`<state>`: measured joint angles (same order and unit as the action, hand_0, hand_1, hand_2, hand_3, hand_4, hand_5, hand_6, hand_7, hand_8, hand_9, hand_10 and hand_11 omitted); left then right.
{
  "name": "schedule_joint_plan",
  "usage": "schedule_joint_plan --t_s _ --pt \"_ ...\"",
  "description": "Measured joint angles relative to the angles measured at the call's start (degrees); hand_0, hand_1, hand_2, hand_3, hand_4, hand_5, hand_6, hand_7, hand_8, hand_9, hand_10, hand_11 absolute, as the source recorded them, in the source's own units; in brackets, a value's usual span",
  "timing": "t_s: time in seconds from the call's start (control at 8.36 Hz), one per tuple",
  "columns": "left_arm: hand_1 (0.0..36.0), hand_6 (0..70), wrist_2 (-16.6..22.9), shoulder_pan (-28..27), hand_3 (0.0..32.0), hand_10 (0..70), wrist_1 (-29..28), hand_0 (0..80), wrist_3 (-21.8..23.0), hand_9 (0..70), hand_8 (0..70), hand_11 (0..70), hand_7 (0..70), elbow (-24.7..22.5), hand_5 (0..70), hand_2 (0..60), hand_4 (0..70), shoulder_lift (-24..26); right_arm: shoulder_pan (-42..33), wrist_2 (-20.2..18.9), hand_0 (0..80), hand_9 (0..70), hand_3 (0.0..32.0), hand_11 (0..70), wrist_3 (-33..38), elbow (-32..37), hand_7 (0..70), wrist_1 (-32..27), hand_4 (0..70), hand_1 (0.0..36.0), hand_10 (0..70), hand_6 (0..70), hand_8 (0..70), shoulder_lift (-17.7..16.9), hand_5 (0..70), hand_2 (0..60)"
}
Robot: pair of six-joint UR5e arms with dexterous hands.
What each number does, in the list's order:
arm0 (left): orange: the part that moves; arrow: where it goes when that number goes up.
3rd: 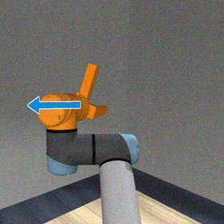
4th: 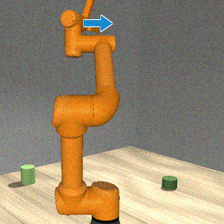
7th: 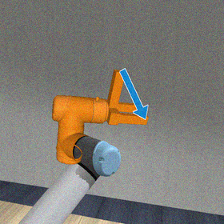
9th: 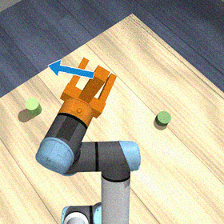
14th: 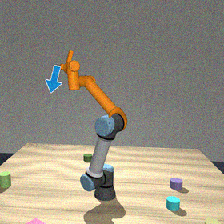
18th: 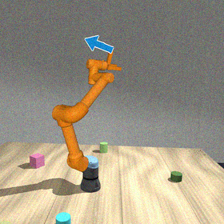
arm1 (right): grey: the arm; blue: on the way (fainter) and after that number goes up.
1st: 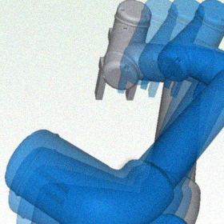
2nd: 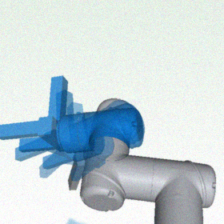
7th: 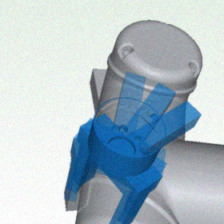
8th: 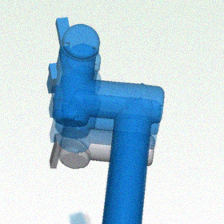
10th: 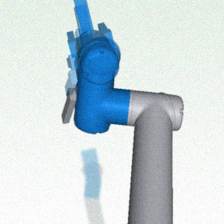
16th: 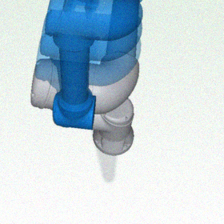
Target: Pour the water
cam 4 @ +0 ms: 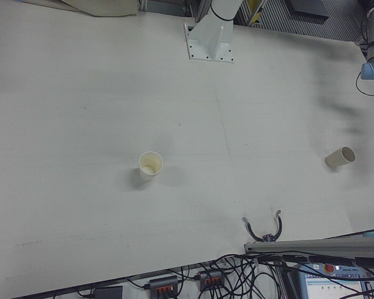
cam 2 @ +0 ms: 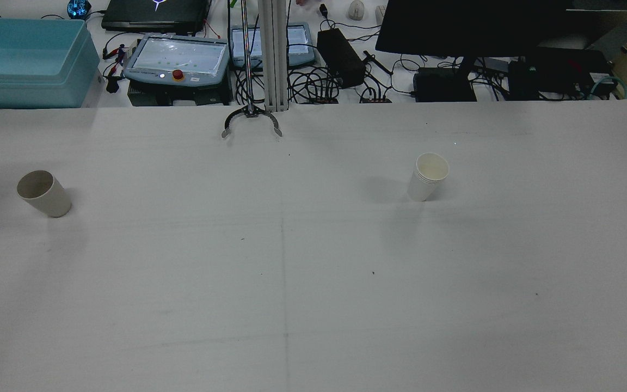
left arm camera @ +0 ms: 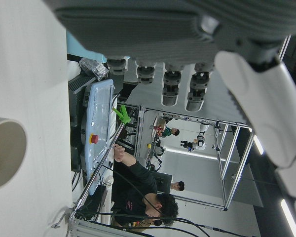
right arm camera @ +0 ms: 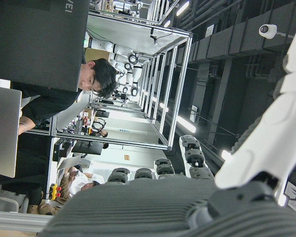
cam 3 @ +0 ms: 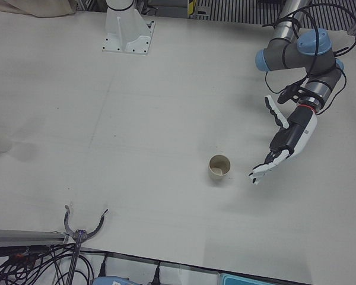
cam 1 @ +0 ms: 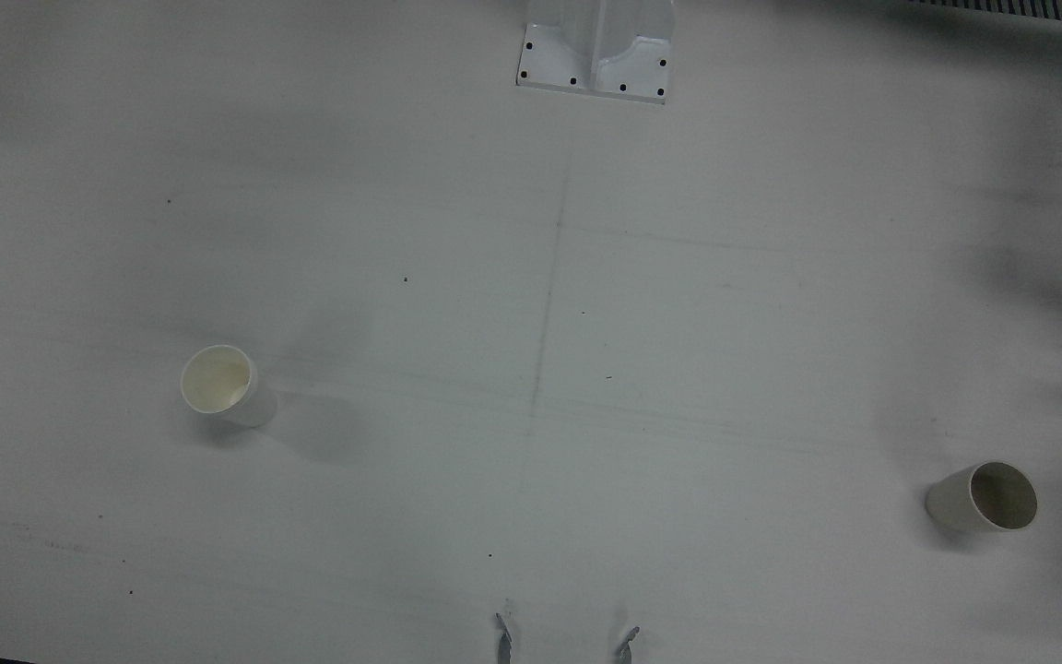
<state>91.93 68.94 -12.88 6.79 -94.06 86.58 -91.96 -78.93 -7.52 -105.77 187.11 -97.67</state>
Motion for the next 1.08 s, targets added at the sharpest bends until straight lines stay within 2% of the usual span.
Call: schedule_joint_plan --t_s 0.36,0.48,0.84,1.08 --pt "1.7 13.9 0.04 0.13 4.6 3.1 0.74 45.8 0.06 6.9 9.3 4.9 18.0 0.17 14.5 0.0 17.8 -0.01 0.06 -0.06 37.9 4.5 0.0 5.2 -0.09 0.10 10.1 0.01 6.5 8.3 3.1 6.7 2.8 0.08 7.9 16.7" --pt "0.4 14.3 0.07 0.14 3.8 3.7 1.02 42.8 0.06 7.8 9.9 5.5 18.6 0.18 14.3 0.0 17.4 -0.01 0.06 -0.07 38.0 5.4 0.0 6.0 -0.08 0.15 10.9 0.01 6.4 8.3 3.7 7.1 3.3 0.10 8.7 16.6" --pt "0.1 14.4 0.07 0.14 3.4 3.6 1.57 41.7 0.07 7.9 10.0 5.3 18.7 0.26 13.9 0.0 17.1 -0.01 0.11 -0.01 38.2 6.6 0.0 7.1 -0.01 0.29 11.1 0.01 6.0 8.3 4.3 7.3 3.9 0.11 9.2 16.4" --pt "0.1 14.5 0.08 0.20 1.4 3.3 1.76 42.1 0.06 7.9 10.0 5.0 18.6 0.19 14.3 0.0 18.1 -0.01 0.11 0.00 38.2 7.1 0.0 7.4 0.07 0.36 11.6 -0.02 6.0 8.3 4.6 7.5 4.3 0.06 9.2 16.6"
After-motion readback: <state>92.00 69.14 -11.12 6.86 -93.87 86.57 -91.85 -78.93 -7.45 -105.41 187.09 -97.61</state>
